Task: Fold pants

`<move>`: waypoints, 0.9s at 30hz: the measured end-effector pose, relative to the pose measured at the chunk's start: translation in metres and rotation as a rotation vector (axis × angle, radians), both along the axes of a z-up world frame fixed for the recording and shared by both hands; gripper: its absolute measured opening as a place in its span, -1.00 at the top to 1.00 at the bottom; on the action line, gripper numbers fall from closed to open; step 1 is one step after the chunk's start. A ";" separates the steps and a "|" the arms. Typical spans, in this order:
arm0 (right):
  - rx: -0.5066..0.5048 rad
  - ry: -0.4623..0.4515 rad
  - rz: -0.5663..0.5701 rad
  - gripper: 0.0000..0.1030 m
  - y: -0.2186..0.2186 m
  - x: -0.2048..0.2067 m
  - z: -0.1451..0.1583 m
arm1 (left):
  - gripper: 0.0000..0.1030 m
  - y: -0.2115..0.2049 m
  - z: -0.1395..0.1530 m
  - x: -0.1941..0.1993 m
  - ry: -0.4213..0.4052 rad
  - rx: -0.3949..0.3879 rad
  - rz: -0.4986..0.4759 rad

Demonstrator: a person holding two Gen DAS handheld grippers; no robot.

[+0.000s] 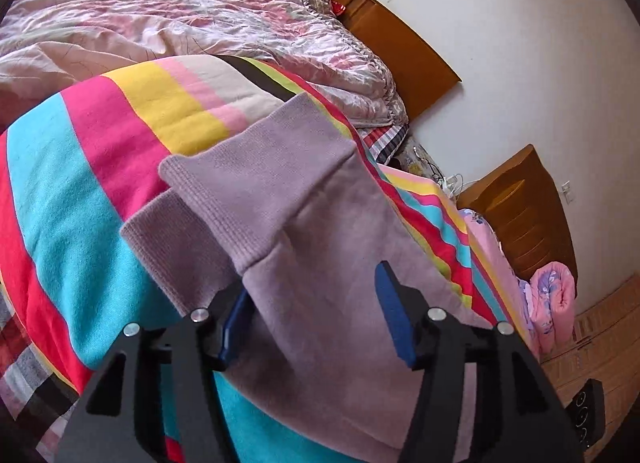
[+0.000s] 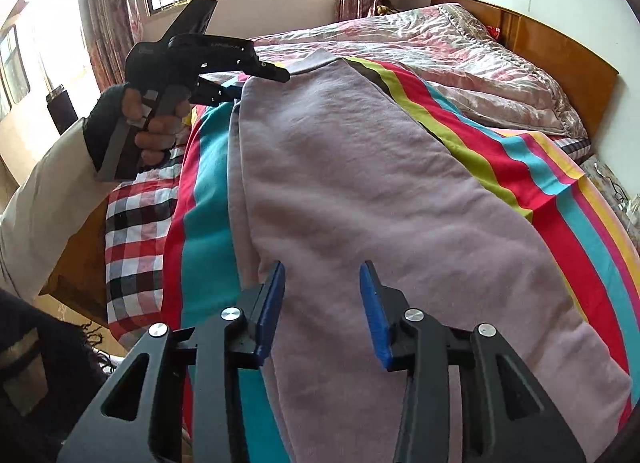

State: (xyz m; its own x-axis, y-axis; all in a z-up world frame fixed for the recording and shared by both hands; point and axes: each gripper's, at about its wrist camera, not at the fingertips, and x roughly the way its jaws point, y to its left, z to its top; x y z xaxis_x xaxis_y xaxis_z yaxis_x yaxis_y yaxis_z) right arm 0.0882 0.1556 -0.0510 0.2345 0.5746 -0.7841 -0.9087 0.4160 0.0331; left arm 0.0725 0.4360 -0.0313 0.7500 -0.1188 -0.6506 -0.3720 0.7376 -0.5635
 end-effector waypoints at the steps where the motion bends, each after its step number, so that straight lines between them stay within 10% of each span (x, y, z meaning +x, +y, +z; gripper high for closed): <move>1: -0.004 0.014 0.005 0.34 -0.004 -0.005 -0.002 | -0.11 -0.005 0.002 0.001 0.009 0.031 -0.001; 8: -0.031 0.018 0.068 0.51 -0.006 -0.030 -0.010 | -0.07 -0.017 0.009 -0.005 0.036 0.123 0.014; 19: -0.140 -0.109 0.117 0.63 0.010 -0.037 -0.031 | 0.68 -0.005 -0.010 -0.005 0.069 0.113 0.035; 21: -0.157 -0.152 0.117 0.90 0.009 -0.037 -0.029 | 0.85 -0.003 -0.008 -0.007 0.059 0.101 0.047; 27: -0.008 -0.090 0.111 0.91 -0.009 -0.029 0.018 | 0.87 -0.009 0.037 -0.022 -0.031 0.137 0.051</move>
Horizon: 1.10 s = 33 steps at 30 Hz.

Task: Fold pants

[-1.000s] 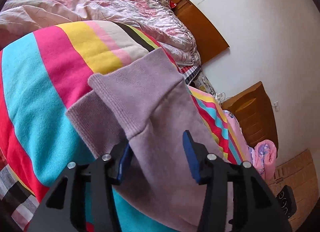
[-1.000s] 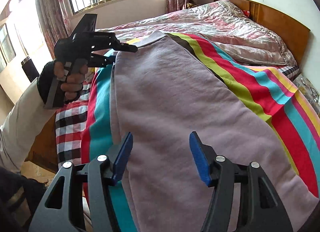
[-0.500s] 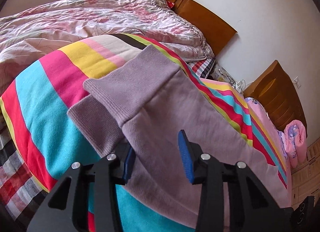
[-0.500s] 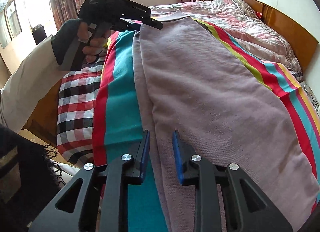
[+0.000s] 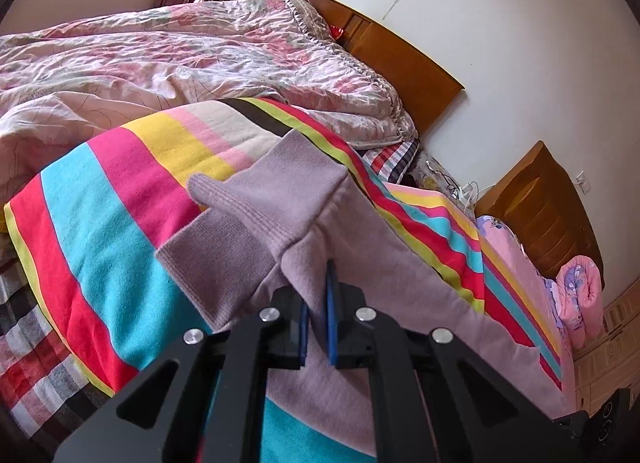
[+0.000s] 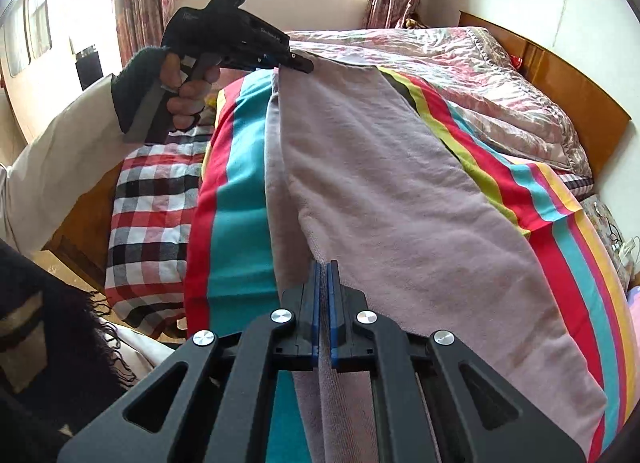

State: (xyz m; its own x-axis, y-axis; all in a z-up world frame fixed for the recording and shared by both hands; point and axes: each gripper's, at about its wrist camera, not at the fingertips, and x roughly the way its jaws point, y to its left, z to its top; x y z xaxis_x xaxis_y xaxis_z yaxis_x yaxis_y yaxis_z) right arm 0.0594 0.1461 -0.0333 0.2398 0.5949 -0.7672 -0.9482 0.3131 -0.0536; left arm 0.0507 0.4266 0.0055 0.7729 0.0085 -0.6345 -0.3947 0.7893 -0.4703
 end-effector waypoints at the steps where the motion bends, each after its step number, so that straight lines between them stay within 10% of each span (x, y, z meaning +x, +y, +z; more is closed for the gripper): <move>1: 0.010 0.010 0.006 0.91 -0.001 0.000 0.004 | 0.87 -0.002 0.003 -0.001 0.013 0.021 0.006; 7: -0.098 0.051 0.039 0.91 0.014 -0.007 -0.044 | 0.86 0.012 -0.048 0.000 0.114 -0.060 0.045; 17: -0.048 0.114 0.000 0.76 0.004 0.000 -0.047 | 0.68 0.002 -0.043 0.002 0.169 0.040 0.026; 20: 0.002 0.193 -0.020 0.05 -0.007 0.006 -0.038 | 0.34 -0.003 -0.032 -0.009 0.187 0.072 0.075; 22: 0.091 0.251 -0.045 -0.04 -0.027 0.012 -0.023 | -0.57 -0.018 -0.008 -0.016 0.259 0.262 0.220; 24: 0.176 0.258 -0.122 -0.04 -0.055 0.023 -0.007 | -0.76 -0.045 0.022 -0.024 0.218 0.459 0.299; 28: 0.230 0.231 -0.377 -0.04 -0.114 0.045 0.000 | -0.93 -0.112 0.048 -0.013 0.065 0.498 0.116; 33: 0.172 0.236 -0.492 -0.04 -0.132 0.042 -0.020 | -0.96 -0.200 -0.008 0.035 0.161 0.521 -0.196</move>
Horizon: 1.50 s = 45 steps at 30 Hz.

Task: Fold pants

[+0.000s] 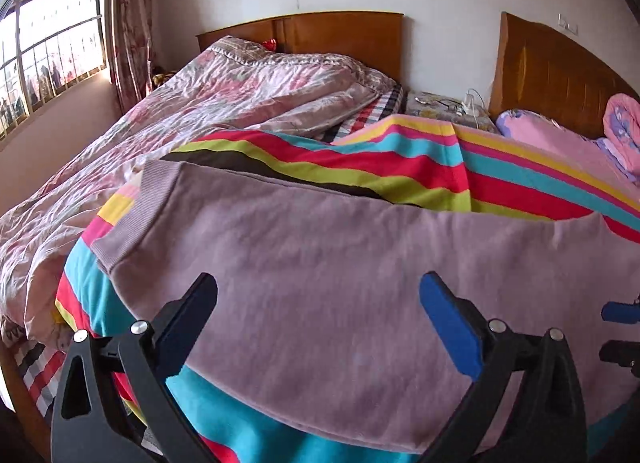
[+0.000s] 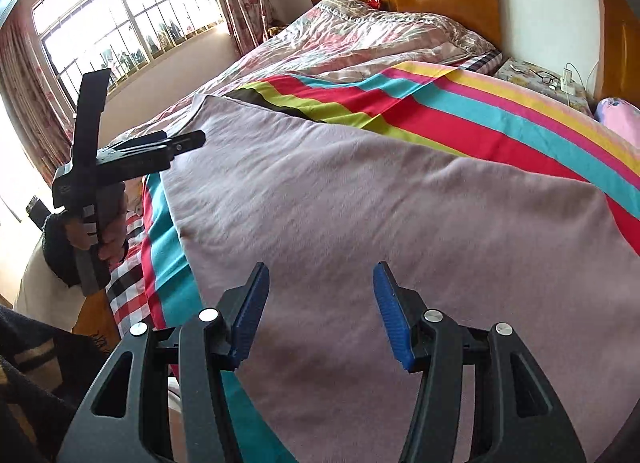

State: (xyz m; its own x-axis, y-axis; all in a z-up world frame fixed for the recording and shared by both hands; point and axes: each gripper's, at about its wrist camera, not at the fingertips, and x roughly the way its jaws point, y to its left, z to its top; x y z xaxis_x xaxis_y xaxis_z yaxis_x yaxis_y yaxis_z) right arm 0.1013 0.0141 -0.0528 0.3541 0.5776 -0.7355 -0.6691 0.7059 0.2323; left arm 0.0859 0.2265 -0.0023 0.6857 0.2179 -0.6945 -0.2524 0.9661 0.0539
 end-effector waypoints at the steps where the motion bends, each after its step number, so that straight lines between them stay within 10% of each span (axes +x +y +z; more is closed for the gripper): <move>1: -0.028 -0.007 0.011 -0.04 0.004 -0.006 -0.004 | -0.96 -0.010 -0.012 0.003 0.032 -0.016 -0.023; 6: -0.210 -0.135 0.133 -0.09 0.010 -0.050 -0.031 | -0.97 -0.031 -0.048 0.005 0.127 0.036 -0.043; 9: -0.108 -0.012 0.128 -0.09 -0.022 -0.045 -0.025 | -0.97 -0.031 -0.043 0.012 0.185 0.023 -0.019; 15: -0.025 -0.065 -0.196 -0.29 -0.124 -0.020 0.006 | -0.97 -0.100 -0.006 0.032 0.107 0.084 -0.178; 22: -0.190 -0.028 -0.490 -0.38 -0.207 -0.008 -0.016 | -0.97 -0.197 -0.023 0.051 0.139 0.121 -0.403; 45: -0.136 -0.072 -0.661 -0.46 -0.324 -0.096 0.018 | -0.97 -0.298 -0.021 0.064 0.156 0.120 -0.608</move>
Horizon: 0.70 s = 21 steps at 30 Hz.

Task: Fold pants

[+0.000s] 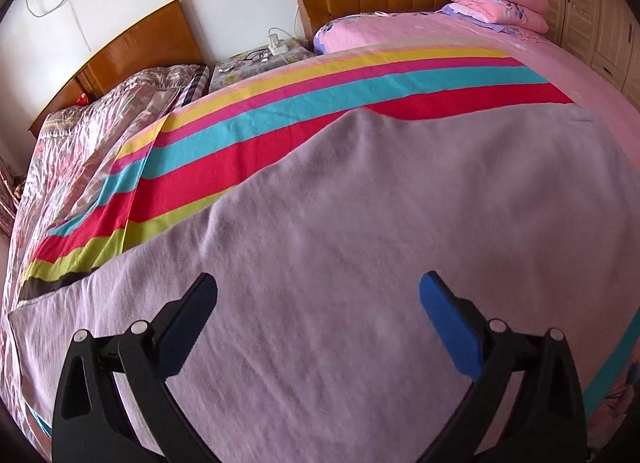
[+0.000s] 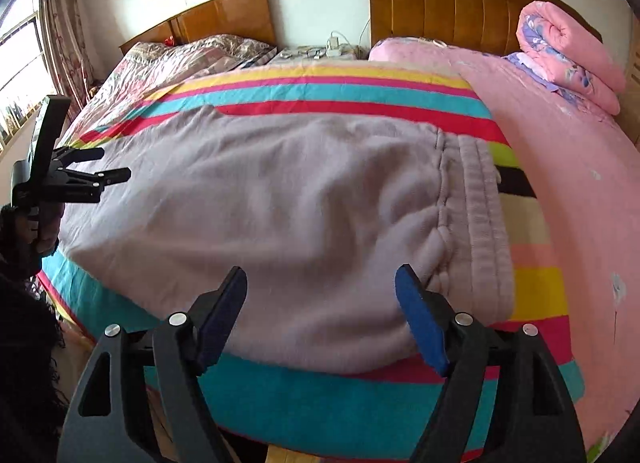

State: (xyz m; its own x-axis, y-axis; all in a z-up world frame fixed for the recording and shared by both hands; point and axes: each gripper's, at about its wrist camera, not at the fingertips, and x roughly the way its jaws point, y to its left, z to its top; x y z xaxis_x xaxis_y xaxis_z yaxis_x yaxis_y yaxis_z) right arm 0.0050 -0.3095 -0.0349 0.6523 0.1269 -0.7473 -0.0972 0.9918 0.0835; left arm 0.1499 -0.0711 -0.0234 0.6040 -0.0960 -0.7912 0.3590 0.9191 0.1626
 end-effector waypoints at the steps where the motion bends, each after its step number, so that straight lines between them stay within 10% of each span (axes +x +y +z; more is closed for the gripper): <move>1: 0.013 -0.029 0.002 -0.47 0.003 0.008 0.005 | -0.97 -0.014 0.006 0.005 -0.011 -0.013 -0.034; 5: -0.051 -0.039 0.017 -0.60 0.029 0.063 0.007 | -0.97 -0.075 0.011 0.037 -0.014 -0.110 -0.176; 11: -0.205 0.099 0.019 -0.60 0.043 0.137 -0.029 | -0.97 -0.106 -0.032 0.085 0.060 -0.125 -0.121; 21: 0.109 0.008 -0.077 -0.63 -0.017 0.143 -0.007 | -0.97 -0.106 -0.042 0.092 0.078 -0.134 -0.088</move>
State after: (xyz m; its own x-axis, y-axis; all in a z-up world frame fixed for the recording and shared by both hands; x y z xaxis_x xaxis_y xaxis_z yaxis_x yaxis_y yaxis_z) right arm 0.1478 -0.3268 -0.0423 0.6576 0.1571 -0.7368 -0.0202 0.9813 0.1912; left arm 0.2423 -0.1771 -0.0654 0.5261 -0.2538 -0.8117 0.4460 0.8950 0.0092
